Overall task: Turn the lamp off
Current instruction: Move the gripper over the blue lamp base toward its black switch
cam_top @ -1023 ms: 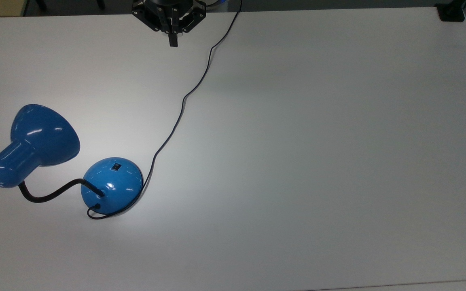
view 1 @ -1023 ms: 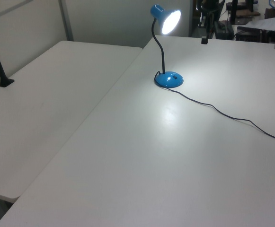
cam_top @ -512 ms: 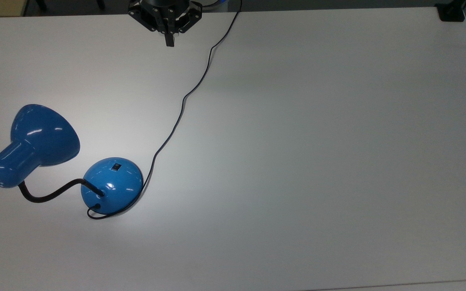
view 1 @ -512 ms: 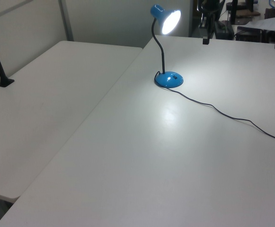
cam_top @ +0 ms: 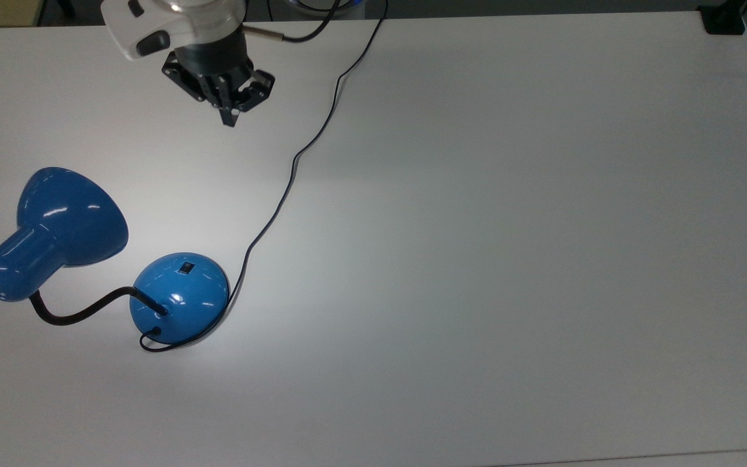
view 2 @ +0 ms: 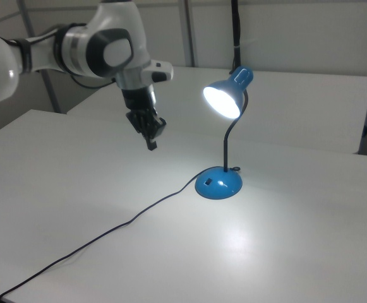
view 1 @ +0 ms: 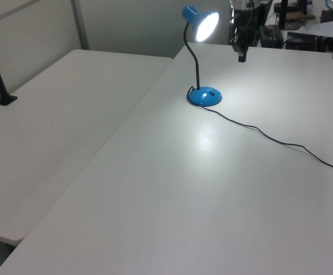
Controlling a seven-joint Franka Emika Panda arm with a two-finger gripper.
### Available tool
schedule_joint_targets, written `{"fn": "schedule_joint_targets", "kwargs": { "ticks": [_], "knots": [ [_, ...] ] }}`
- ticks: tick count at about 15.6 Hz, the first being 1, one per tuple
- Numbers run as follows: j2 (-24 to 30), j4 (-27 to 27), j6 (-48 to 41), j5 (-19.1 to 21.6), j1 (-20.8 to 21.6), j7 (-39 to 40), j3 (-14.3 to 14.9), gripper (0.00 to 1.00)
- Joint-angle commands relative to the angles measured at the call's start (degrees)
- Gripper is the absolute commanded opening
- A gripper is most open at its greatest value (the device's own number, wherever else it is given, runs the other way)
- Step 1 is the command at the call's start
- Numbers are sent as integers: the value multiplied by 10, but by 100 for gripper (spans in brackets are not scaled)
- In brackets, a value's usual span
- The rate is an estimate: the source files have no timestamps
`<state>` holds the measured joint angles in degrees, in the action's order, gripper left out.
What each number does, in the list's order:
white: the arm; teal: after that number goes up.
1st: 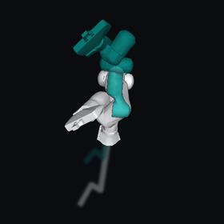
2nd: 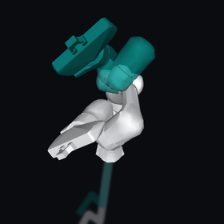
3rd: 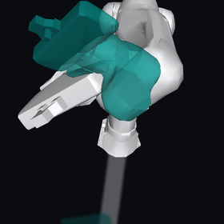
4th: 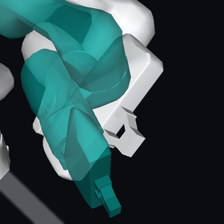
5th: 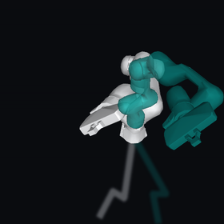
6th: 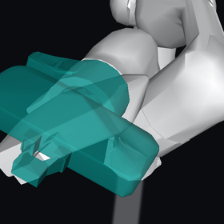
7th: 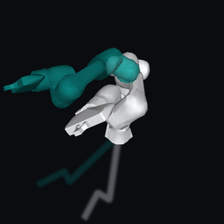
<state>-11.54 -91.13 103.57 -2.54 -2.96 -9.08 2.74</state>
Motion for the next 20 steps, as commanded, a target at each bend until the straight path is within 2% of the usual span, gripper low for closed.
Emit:
{"fn": "schedule_joint_targets", "kwargs": {
  "ticks": [1, 9, 20],
  "knots": [
    [-30, -4, 64, 12, -19, -47, 1, 0],
    [-110, -17, 193, 6, -35, -46, 1, 0],
    [-165, -13, 303, 0, -50, -45, 1, 0]
  ]
}}
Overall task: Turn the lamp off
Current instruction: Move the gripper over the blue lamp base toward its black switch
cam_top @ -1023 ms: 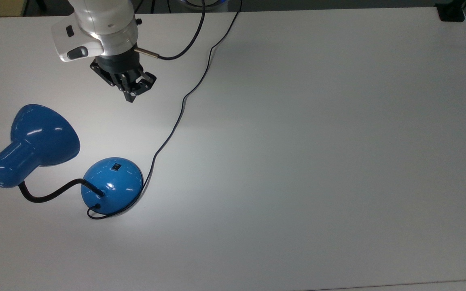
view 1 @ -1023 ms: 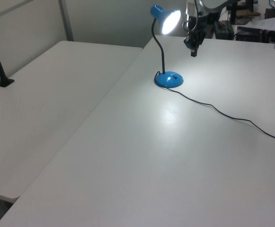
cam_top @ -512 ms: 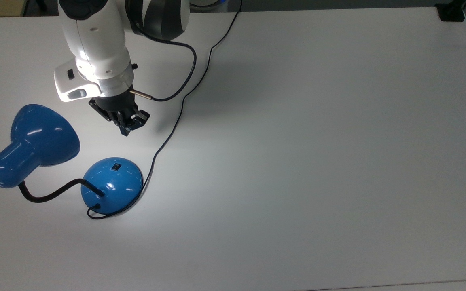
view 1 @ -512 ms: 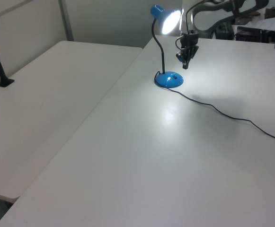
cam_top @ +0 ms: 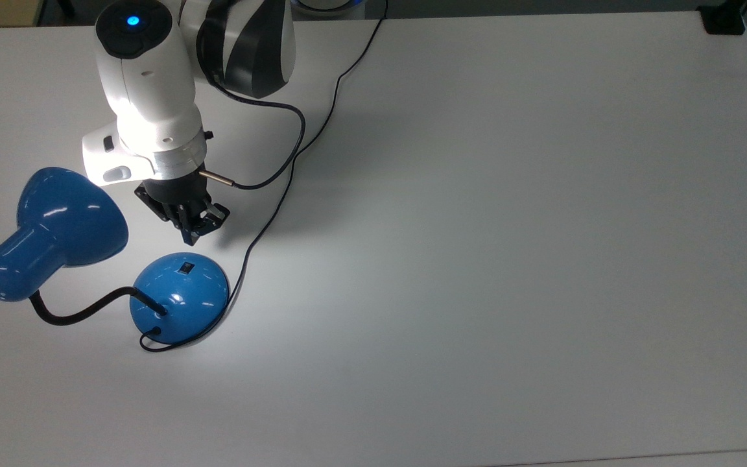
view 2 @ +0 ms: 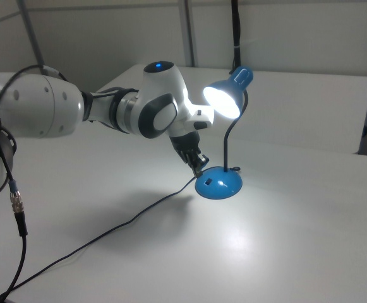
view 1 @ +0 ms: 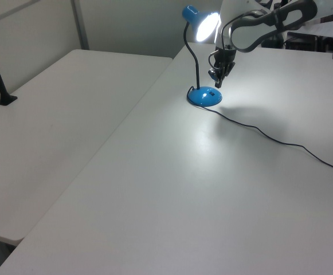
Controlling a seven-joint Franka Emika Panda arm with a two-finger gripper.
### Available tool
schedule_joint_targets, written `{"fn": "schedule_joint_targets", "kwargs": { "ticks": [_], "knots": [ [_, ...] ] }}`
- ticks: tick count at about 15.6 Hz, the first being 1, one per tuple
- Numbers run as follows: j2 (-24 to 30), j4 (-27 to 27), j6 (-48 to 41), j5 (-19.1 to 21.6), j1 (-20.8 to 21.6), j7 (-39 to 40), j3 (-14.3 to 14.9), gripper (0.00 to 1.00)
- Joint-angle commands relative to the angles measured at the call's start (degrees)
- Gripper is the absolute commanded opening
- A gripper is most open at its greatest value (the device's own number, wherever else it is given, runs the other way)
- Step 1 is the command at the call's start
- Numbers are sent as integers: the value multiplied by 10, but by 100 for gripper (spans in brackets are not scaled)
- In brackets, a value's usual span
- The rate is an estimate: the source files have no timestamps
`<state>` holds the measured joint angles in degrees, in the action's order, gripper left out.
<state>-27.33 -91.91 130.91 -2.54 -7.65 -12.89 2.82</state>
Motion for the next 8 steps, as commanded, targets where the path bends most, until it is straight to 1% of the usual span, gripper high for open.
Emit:
{"fn": "schedule_joint_targets", "kwargs": {
  "ticks": [1, 8],
  "knots": [
    [-10, -5, 32, 0, -4, -7, 0, 0],
    [-23, -5, 59, 0, -4, -7, 0, 0]
  ]
}}
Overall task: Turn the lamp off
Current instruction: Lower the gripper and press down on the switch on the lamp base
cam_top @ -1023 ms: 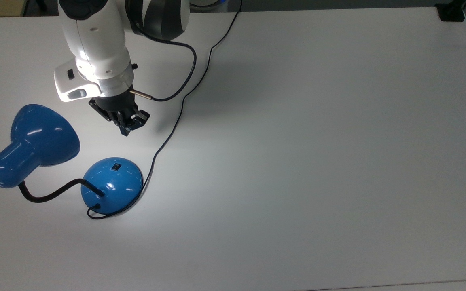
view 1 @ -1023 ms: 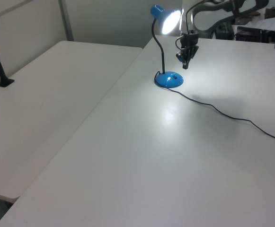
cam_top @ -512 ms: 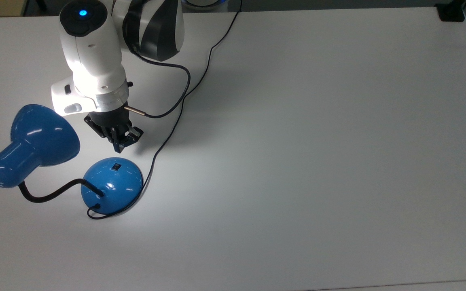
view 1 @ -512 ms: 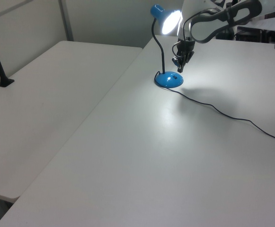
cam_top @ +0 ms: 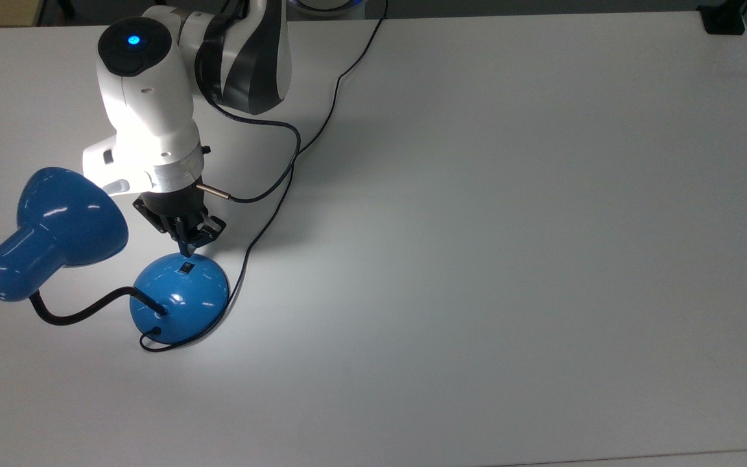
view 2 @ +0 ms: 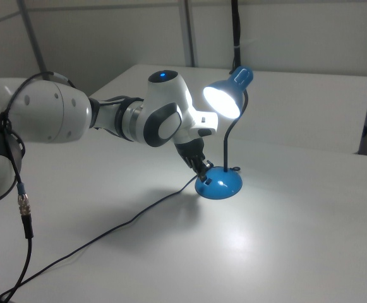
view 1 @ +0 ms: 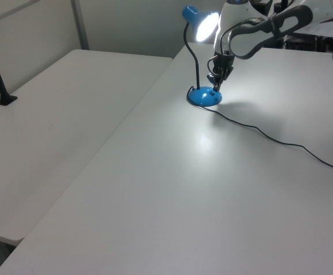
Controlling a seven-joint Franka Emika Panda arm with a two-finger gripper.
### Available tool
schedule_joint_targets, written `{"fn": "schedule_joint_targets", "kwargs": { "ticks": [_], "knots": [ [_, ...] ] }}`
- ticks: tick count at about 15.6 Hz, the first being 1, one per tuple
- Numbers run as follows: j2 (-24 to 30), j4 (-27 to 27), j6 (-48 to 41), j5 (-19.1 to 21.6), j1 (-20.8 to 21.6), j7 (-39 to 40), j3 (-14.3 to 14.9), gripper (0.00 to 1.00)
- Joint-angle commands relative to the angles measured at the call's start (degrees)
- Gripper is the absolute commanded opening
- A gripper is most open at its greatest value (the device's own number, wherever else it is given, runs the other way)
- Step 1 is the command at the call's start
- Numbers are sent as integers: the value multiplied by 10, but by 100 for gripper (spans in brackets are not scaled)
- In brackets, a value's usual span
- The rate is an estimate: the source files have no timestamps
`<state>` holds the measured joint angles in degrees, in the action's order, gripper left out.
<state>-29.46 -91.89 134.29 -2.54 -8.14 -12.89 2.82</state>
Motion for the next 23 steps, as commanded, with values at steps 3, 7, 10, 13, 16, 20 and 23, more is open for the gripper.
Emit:
{"fn": "schedule_joint_targets", "kwargs": {
  "ticks": [3, 7, 10, 13, 16, 20, 23],
  "knots": [
    [-7, -5, 28, 0, 1, -7, 0, 0],
    [-17, -3, 33, -4, 1, -7, 0, 0],
    [-18, -3, 46, -4, 1, -7, 0, 0],
    [-18, -3, 47, -4, 1, -7, 0, 0],
    [-19, -4, 47, -4, 0, -6, 0, 0],
    [-32, -7, 45, -17, -3, -4, 0, 0],
    [-33, -7, 44, -19, -6, -6, 0, 0]
  ]
}}
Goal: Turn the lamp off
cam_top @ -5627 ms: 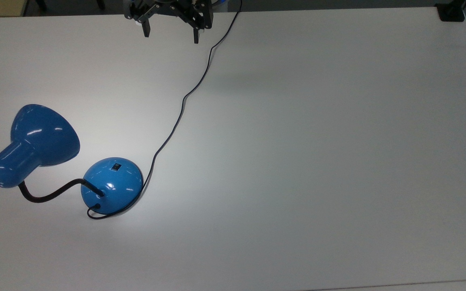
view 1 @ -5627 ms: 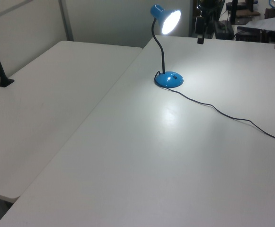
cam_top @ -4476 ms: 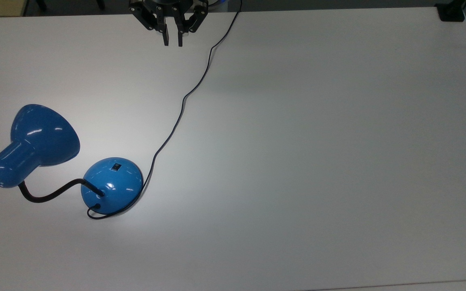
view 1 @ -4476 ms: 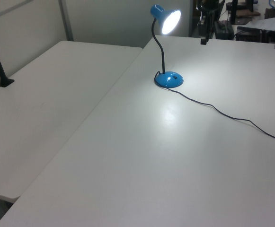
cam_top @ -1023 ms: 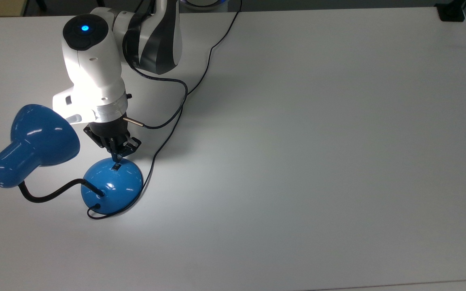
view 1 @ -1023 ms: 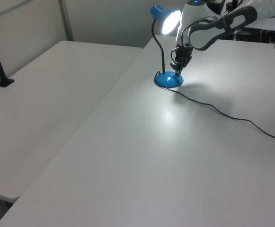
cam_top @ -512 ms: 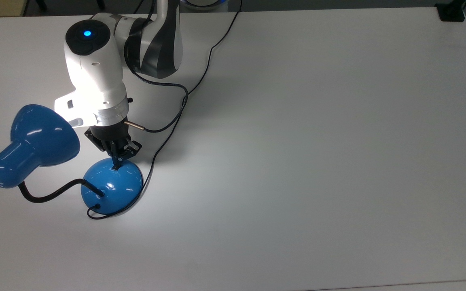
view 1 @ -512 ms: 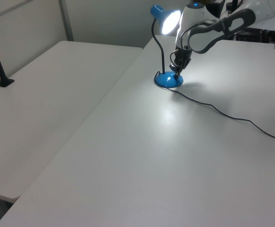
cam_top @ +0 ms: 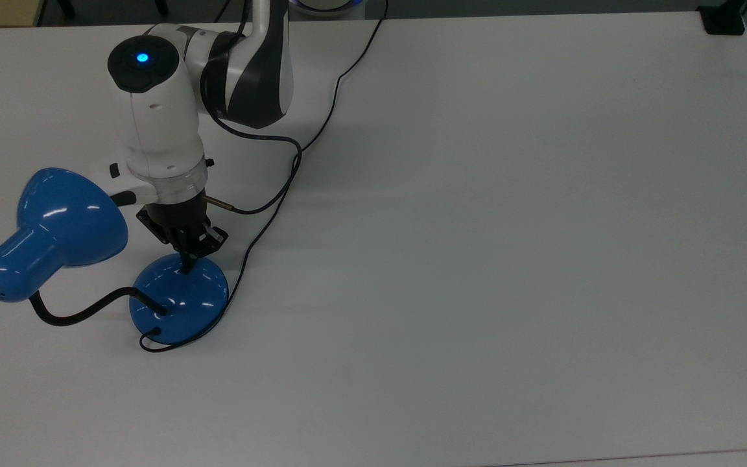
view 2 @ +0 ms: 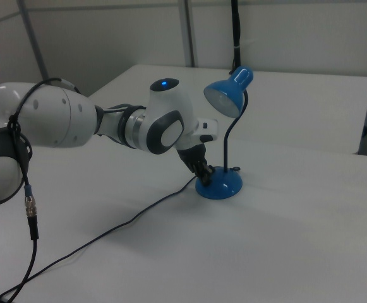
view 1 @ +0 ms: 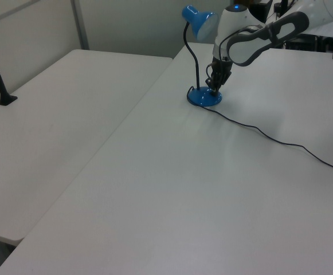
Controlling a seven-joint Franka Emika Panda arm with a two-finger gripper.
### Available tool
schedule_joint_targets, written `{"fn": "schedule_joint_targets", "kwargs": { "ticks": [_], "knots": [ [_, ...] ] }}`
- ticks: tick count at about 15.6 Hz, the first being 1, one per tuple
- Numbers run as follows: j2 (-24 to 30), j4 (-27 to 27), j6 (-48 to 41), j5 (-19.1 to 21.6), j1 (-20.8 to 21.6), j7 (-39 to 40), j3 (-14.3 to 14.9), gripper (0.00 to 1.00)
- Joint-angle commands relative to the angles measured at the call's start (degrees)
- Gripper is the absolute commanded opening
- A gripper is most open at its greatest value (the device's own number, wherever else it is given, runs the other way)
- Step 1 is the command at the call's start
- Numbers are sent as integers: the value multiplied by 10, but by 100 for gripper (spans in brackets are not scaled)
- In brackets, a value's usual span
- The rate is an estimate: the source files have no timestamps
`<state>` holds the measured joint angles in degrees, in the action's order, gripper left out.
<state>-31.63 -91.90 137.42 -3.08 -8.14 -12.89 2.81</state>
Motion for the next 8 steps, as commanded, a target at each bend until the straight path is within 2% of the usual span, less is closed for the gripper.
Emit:
{"fn": "schedule_joint_targets", "kwargs": {
  "ticks": [1, 4, 8],
  "knots": [
    [-12, -7, 11, -13, -6, -6, 0, 0],
    [3, -7, -14, -13, -6, -5, 1, 0],
    [65, -6, -132, -12, 0, 3, -1, 0]
  ]
}}
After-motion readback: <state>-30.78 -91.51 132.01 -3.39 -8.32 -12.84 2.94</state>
